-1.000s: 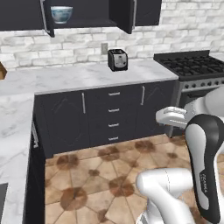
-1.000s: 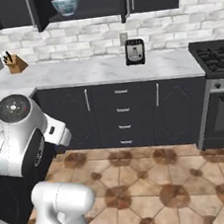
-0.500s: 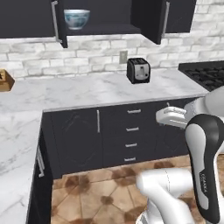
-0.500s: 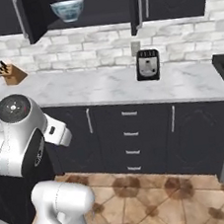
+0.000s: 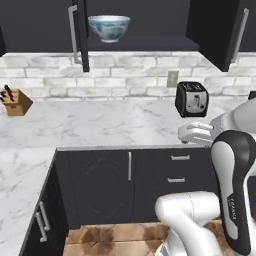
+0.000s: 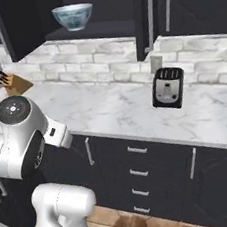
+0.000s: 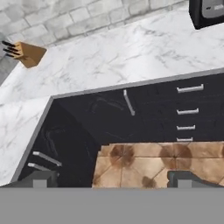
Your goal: Take the smaller bowl and place it next to the appetizer plate on the dining counter , and place the larger bowl next to the plate with cooked food.
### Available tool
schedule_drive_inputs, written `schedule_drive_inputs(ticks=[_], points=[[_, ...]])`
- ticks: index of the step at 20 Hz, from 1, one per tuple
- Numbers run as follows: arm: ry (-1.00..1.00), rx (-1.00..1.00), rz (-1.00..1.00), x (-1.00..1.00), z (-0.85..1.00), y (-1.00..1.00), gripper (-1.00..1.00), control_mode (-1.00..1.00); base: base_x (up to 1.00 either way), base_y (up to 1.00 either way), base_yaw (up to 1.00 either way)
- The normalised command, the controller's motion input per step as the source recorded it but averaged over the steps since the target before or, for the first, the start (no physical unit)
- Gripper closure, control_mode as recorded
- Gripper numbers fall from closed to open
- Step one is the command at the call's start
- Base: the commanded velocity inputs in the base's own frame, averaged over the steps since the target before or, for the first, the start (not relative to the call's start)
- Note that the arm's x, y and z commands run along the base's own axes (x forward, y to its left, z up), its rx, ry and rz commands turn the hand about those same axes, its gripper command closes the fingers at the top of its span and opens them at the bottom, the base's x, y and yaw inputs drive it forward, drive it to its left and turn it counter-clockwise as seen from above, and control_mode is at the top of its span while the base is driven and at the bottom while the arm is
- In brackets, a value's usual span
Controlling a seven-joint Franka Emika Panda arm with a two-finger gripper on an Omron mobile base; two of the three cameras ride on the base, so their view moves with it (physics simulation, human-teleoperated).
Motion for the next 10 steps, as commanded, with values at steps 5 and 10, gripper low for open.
schedule_drive_inputs(ticks=[5,10], points=[[0.0,0.0,0.0,0.0,0.0,0.0,-1.0,1.0,1.0,-0.42,0.15],[0.0,0.0,0.0,0.0,0.0,0.0,-1.0,1.0,0.95,0.24,0.04]])
